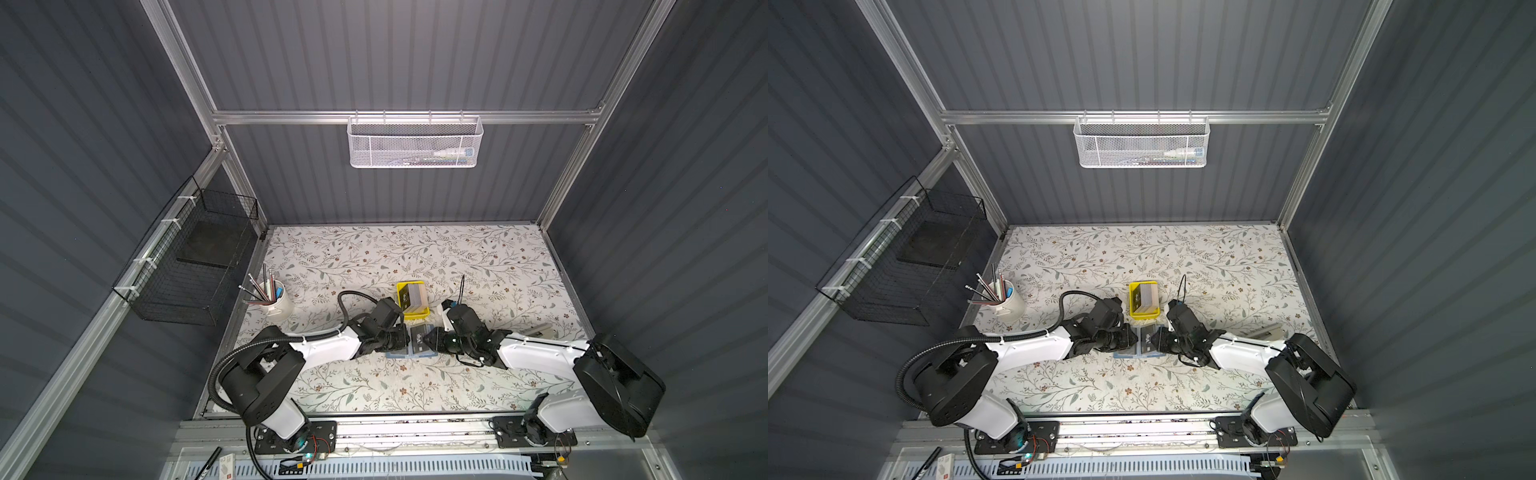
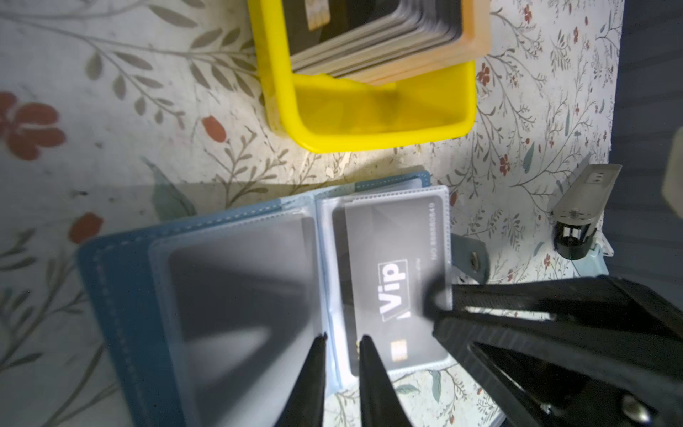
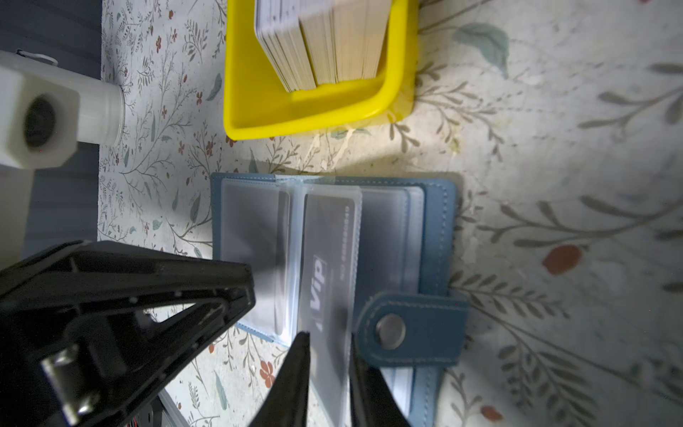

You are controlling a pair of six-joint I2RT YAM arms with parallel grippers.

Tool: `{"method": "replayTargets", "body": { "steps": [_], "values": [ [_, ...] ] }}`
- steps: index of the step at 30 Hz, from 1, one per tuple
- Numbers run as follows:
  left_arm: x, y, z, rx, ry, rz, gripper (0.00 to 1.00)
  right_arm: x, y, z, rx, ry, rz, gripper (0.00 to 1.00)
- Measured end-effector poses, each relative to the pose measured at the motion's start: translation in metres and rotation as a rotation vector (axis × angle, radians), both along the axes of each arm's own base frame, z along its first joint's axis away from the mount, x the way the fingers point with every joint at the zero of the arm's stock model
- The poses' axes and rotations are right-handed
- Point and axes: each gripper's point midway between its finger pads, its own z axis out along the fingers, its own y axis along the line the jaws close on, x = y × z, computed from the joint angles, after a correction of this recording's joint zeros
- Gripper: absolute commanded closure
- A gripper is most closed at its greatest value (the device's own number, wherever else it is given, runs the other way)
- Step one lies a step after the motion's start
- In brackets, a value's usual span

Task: Insert credit cards into a card holder
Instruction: Flip over the card slot on the card holder.

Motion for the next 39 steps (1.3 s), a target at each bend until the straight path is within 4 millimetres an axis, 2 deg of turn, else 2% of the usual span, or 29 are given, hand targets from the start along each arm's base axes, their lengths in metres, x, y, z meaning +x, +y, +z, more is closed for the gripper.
{"method": "replayTargets", "body": {
  "steps": [6, 11, 16, 21, 27, 34, 39],
  "values": [
    [0.010, 0.005, 0.028, -0.049, -0.054, 0.015, 0.73, 0.003, 0.011, 0.012, 0.003, -0.026, 0.022, 0.76],
    [0.021, 0.015, 0.055, -0.096, -0.120, 0.043, 0.71, 0.006, 0.029, 0.025, 0.009, -0.061, 0.060, 0.76],
    [0.032, 0.032, 0.074, -0.124, -0.165, 0.094, 0.72, 0.004, 0.044, 0.022, -0.002, -0.061, 0.099, 0.75],
    [0.035, 0.046, 0.078, -0.111, -0.197, 0.142, 0.70, -0.006, 0.053, 0.013, -0.005, -0.037, 0.143, 0.75],
    [0.033, 0.053, 0.080, -0.110, -0.203, 0.171, 0.70, -0.011, 0.065, 0.012, 0.025, -0.021, 0.188, 0.74],
    [0.029, 0.054, 0.072, -0.112, -0.183, 0.175, 0.73, -0.016, 0.067, 0.018, 0.032, -0.034, 0.231, 0.59],
    [0.029, 0.047, 0.065, -0.129, -0.165, 0.150, 0.73, -0.014, 0.066, 0.030, 0.041, -0.069, 0.229, 0.57]
  ]
}}
